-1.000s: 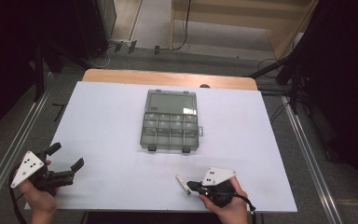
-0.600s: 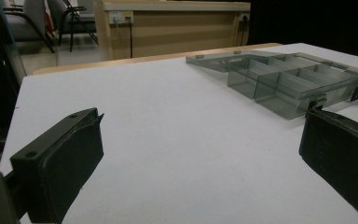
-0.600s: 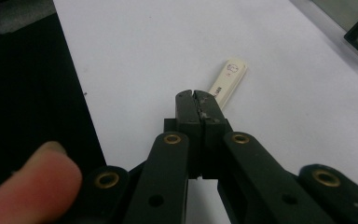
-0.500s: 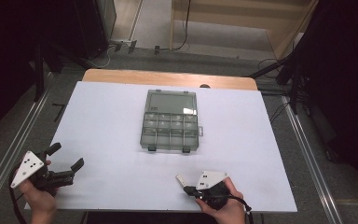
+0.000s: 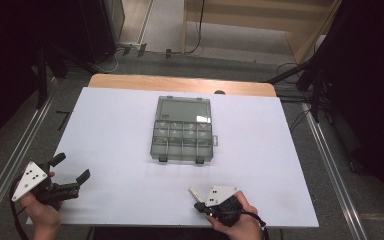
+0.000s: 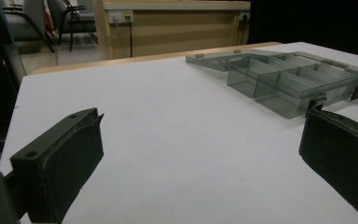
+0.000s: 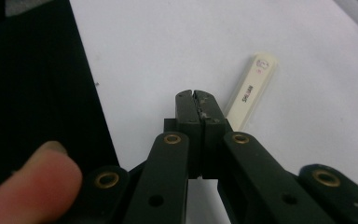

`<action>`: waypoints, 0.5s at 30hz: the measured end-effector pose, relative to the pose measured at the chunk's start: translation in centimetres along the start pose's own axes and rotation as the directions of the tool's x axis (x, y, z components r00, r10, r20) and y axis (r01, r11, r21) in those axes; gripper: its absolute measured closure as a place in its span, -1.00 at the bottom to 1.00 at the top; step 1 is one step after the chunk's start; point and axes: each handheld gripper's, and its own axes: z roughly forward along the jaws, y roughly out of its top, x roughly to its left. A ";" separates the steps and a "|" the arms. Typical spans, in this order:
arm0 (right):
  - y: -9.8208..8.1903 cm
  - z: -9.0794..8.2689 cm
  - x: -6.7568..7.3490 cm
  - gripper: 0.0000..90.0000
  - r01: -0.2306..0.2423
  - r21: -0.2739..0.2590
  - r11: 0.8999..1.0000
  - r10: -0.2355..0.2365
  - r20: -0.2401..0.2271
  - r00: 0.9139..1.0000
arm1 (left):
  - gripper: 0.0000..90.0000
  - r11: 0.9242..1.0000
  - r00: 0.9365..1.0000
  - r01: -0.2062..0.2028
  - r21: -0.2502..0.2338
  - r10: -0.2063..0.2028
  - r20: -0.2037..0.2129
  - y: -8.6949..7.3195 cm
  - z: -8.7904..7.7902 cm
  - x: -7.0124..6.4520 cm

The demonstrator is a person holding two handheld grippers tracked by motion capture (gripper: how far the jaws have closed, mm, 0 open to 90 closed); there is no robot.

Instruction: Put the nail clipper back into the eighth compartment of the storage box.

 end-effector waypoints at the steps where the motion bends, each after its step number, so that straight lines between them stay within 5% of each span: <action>1: -0.1 0.0 -0.1 1.00 -0.003 0.002 1.000 0.003 -0.001 1.000 | -1.00 1.000 1.000 -0.002 0.002 0.002 0.001 0.0 0.0 0.0; 15: -0.7 -0.2 -1.3 1.00 -0.041 -0.005 0.999 0.042 0.030 0.999 | -1.00 1.000 1.000 -0.001 0.001 0.001 0.001 0.0 0.0 0.0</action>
